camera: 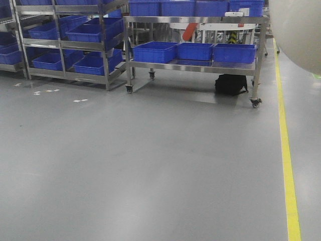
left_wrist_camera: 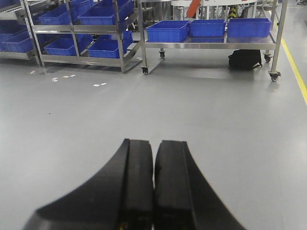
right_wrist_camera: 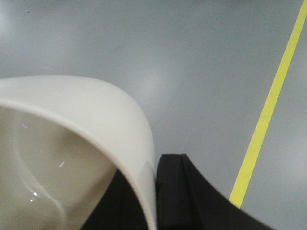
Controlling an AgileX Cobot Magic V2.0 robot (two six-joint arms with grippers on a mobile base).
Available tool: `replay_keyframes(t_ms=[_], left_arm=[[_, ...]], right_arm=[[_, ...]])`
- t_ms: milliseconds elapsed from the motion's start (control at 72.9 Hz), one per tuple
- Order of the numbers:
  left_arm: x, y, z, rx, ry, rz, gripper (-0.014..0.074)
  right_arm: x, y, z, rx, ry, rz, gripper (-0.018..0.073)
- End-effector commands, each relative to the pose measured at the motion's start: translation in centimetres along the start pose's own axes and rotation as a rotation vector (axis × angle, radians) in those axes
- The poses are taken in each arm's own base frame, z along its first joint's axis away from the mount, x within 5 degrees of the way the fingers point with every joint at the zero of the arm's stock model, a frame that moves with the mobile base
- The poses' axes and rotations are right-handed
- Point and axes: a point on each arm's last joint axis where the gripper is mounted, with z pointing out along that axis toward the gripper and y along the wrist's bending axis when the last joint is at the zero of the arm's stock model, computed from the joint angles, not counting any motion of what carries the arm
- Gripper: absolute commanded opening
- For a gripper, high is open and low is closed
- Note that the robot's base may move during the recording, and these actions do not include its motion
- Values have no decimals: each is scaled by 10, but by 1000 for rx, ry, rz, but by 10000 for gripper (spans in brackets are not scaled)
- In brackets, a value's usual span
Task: Move white bin to right shelf second layer
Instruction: 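Drive the base away from the table carrying the bin in the right gripper, then drive past the blue crate shelves holding the bin in the right gripper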
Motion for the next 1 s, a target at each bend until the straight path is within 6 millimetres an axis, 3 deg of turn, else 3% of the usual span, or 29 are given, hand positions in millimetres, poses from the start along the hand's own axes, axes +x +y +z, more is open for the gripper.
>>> replay_keyframes(t_ms=[0, 988], left_arm=[[4, 0, 1, 3, -65, -5, 85], [4, 0, 1, 3, -65, -5, 85]], right_arm=[[-18, 2, -7, -18, -134, -2, 55], [-18, 2, -7, -18, -134, -2, 55]])
